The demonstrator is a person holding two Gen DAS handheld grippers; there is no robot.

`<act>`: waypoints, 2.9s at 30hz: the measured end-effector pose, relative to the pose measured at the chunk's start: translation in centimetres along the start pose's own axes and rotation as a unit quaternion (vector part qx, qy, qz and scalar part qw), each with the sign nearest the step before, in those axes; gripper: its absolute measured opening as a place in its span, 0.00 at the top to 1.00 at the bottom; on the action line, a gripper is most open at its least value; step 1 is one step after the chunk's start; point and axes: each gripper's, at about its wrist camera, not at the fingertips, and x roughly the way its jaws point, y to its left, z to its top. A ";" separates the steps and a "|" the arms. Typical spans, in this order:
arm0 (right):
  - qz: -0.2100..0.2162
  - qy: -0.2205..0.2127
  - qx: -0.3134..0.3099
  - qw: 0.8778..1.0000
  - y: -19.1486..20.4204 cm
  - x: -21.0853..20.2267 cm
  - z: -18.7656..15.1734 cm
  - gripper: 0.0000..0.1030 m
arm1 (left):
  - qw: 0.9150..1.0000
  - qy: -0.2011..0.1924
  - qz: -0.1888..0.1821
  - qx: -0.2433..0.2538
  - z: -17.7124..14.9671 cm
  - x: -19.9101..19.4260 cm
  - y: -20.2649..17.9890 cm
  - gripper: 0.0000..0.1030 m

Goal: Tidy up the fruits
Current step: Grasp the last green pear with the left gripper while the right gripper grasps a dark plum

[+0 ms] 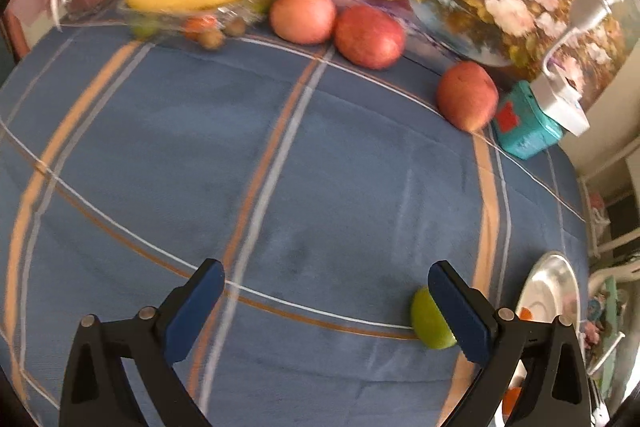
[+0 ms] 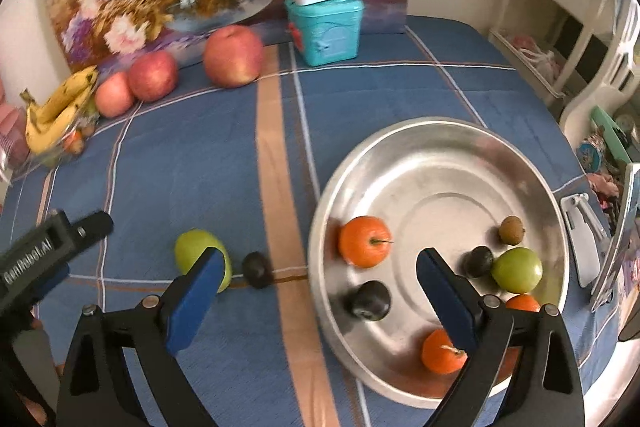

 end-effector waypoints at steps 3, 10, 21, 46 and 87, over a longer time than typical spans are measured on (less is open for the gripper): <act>-0.002 -0.004 0.009 1.000 -0.6 0.0 0.2 0.06 | 1.000 0.016 -0.021 0.002 -0.3 0.7 -0.9 0.00; -0.006 -0.004 0.023 1.000 -1.8 0.6 0.3 0.06 | 0.998 0.042 -0.020 0.033 -0.9 2.5 -3.5 0.00; -0.020 0.002 0.047 0.999 -3.3 1.1 -0.1 0.06 | 0.994 0.075 -0.082 0.021 -1.8 4.2 -5.5 0.28; 0.049 0.012 0.012 0.999 0.6 1.2 -0.5 0.06 | 0.995 0.061 -0.054 -0.054 0.0 2.3 0.3 0.58; 0.062 0.015 -0.073 0.995 7.3 2.2 -1.6 0.81 | 0.991 0.026 -0.081 -0.105 2.4 -1.4 4.5 0.58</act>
